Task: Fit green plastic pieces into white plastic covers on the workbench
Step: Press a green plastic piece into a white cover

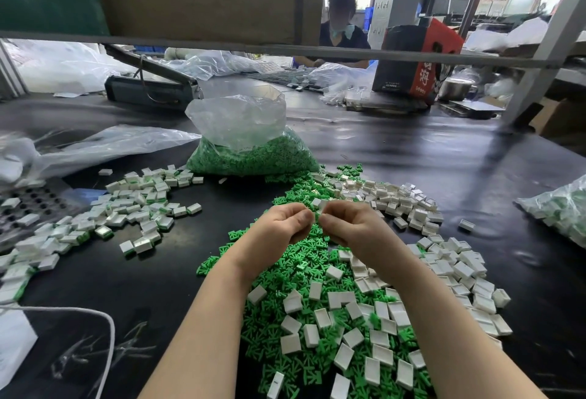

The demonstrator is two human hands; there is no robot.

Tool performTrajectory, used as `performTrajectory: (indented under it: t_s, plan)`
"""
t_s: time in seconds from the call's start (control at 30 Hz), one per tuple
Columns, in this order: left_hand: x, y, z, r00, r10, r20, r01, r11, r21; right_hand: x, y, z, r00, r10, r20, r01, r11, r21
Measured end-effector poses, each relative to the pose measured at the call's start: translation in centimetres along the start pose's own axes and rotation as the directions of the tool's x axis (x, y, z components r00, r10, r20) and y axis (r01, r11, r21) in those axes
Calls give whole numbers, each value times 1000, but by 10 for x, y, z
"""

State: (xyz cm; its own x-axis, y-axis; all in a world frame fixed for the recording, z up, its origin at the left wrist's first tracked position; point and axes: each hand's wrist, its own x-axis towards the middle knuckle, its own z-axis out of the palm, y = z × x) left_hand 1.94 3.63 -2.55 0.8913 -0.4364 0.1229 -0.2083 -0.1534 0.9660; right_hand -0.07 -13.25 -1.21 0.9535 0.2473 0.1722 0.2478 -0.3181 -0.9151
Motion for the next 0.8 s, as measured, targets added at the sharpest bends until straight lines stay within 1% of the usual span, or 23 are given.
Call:
performTrajectory:
  t_s: [0.2, 0.3, 0.47, 0.57, 0.67, 0.8]
  plan:
    - [-1, 3, -2, 999, 5, 32, -5, 1000, -2, -1, 2, -2, 998, 26, 63, -28, 999, 28]
    - [-1, 2, -2, 999, -14, 46, 14, 1000, 2, -2, 3, -2, 994, 51, 95, -54, 998, 28]
    - [-1, 1, -2, 996, -49, 80, 47, 999, 28, -2, 6, -3, 980, 90, 175, -106, 990, 88]
    - [-2, 1, -2, 994, -62, 95, 55, 996, 67, -3, 8, -4, 976, 80, 203, -97, 992, 76]
    - [-3, 2, -3, 992, -58, 109, 52, 997, 61, -3, 8, -6, 974, 74, 214, -93, 992, 81]
    - [-3, 5, -4, 988, -49, 145, 34, 994, 103, -4, 7, -8, 969, 55, 241, -65, 997, 35]
